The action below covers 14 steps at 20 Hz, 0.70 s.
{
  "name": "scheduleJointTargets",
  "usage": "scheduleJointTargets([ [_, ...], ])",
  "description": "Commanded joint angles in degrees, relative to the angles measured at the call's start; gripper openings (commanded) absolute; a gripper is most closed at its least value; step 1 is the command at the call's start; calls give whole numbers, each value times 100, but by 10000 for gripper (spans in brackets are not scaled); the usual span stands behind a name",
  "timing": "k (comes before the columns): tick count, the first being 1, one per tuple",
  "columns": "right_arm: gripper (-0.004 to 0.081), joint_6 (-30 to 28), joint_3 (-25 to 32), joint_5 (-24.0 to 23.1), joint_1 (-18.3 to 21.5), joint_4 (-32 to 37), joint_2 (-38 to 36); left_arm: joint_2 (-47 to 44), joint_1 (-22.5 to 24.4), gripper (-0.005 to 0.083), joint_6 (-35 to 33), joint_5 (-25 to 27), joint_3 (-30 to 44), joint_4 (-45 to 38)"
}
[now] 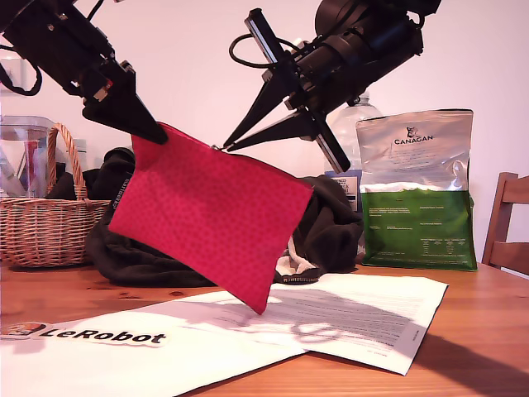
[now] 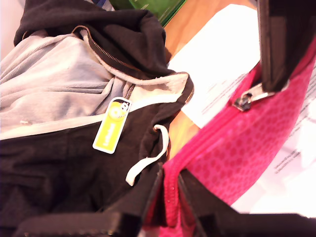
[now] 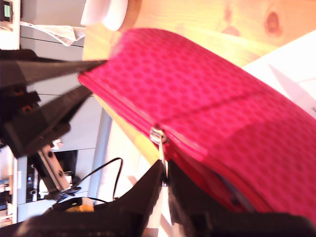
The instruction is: Close the zipper in the zip bag in front of you
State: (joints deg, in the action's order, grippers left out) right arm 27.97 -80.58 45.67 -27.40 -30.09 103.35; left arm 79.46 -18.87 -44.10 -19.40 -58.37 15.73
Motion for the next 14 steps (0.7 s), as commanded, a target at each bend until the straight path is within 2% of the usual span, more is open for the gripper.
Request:
scheduleJointTargets([
  [1,-13,-96,94,-107,96,-168,118,-48,164,-22,11,42,-26,-205],
  [14,-13,-348,94,-131,173,-431,118,-48,227,-22,11,44,-26,-208],
])
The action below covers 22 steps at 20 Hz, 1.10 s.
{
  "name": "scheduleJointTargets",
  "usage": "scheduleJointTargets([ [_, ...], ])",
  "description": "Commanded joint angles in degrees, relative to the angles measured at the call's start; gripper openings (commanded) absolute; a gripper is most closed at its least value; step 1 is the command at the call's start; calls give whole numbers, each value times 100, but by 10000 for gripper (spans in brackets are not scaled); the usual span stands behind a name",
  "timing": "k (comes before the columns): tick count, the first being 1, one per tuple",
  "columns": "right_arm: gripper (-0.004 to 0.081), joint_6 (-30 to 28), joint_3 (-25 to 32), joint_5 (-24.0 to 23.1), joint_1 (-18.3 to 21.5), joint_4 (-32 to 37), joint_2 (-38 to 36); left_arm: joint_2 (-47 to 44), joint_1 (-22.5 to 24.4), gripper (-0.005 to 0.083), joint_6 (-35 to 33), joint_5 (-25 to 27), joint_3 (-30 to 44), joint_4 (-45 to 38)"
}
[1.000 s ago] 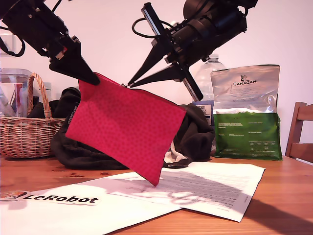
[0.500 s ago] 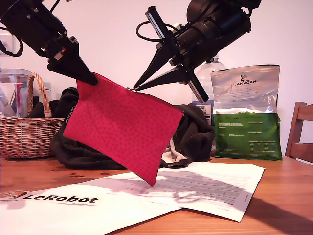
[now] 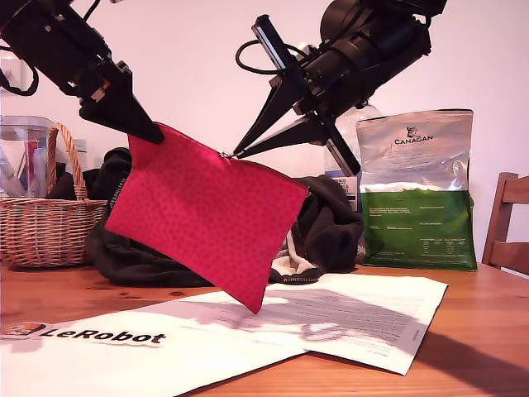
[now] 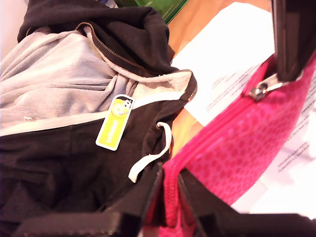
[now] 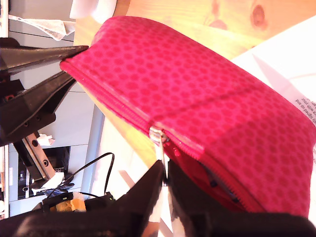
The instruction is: Close the zipper in the zip bag in front of you
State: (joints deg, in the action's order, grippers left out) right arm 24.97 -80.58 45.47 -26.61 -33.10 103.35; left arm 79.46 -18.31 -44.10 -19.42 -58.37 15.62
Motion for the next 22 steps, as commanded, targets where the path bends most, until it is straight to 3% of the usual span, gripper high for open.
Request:
scheduleJointTargets([
  [1,-13,-85,94,-111,94,-153,118,-48,170,-22,9,46,-26,-197],
  [22,-13,-597,94,-313,280,-673,118,-42,282,-22,-94,68,-26,-195],
])
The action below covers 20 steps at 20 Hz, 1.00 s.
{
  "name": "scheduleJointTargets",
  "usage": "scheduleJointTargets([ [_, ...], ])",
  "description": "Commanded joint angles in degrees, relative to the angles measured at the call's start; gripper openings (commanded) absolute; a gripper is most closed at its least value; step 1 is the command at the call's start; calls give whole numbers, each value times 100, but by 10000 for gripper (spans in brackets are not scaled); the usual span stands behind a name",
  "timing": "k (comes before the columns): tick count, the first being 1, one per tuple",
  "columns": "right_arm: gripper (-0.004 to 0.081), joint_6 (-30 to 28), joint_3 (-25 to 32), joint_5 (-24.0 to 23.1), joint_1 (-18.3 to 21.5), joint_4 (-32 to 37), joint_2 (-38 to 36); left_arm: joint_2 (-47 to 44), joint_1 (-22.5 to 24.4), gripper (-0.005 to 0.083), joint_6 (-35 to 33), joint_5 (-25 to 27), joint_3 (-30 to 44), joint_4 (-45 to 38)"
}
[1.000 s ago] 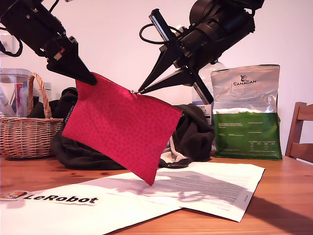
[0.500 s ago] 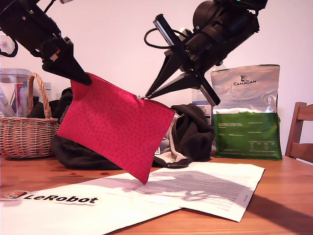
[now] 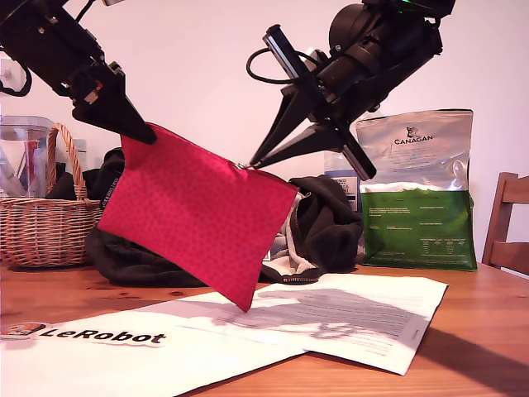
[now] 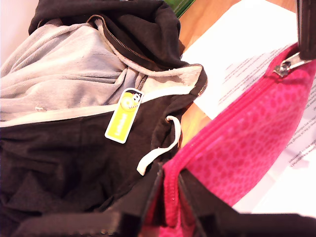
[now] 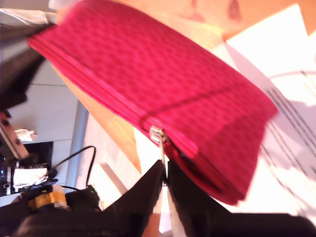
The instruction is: Close the zipper in the zip bag in front of you
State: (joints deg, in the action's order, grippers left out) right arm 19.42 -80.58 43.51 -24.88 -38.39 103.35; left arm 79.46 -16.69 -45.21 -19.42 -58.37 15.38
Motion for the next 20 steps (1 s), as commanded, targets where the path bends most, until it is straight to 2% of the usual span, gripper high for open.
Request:
scheduleJointTargets([
  [1,-13,-90,94,-153,107,-186,118,-39,120,-22,17,70,-26,-168],
  [6,-13,-190,94,-216,107,-293,118,-39,120,-22,15,81,-26,-168],
  [20,-13,-645,94,-326,479,-863,118,-39,160,-22,11,151,-26,-164],
])
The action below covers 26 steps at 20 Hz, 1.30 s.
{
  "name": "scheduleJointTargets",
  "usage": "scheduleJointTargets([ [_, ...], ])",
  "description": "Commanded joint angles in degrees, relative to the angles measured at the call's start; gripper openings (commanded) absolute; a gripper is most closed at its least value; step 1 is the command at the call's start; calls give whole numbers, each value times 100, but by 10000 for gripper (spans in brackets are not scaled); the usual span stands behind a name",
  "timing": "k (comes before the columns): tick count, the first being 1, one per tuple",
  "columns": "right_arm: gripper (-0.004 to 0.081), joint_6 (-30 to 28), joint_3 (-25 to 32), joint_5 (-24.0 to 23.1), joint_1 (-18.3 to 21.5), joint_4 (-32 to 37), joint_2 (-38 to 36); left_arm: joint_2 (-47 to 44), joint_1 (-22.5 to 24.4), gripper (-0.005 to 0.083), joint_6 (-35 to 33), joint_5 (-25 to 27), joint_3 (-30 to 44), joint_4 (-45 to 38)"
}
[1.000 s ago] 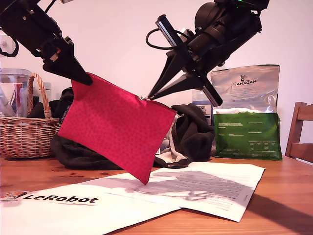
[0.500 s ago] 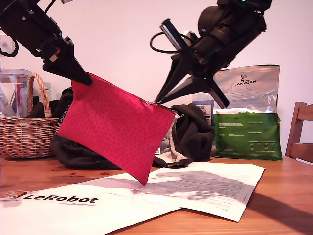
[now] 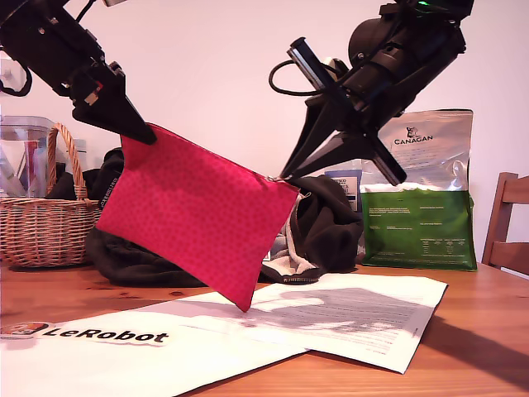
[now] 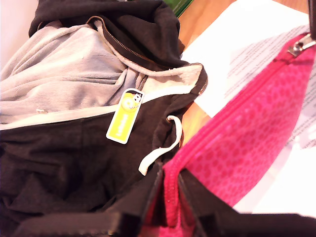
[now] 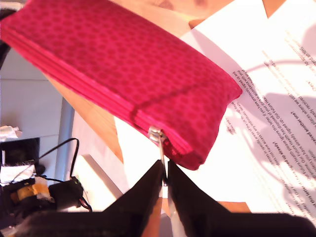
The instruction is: Close the zipper in the zip bag in front of you
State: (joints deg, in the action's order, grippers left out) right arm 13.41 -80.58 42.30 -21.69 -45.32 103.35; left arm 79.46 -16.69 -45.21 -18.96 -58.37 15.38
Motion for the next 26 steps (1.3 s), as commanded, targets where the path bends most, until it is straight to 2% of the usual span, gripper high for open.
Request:
scheduleJointTargets([
  [1,-13,-44,94,-216,168,-181,118,-39,175,-22,11,105,-26,-164],
  [9,-13,-114,94,-199,243,-76,105,-39,195,-22,24,92,-26,-175],
  [13,-13,214,50,142,221,334,94,-39,192,-22,334,-201,-26,-205],
  [18,-13,310,-490,275,140,238,94,-39,173,-22,662,-671,-26,-326],
  [22,-13,125,-894,186,160,-59,94,-9,-76,-22,946,-804,-26,-323],
  [26,-13,-264,-957,-258,201,-472,94,264,-245,-22,1080,-841,-26,-361],
])
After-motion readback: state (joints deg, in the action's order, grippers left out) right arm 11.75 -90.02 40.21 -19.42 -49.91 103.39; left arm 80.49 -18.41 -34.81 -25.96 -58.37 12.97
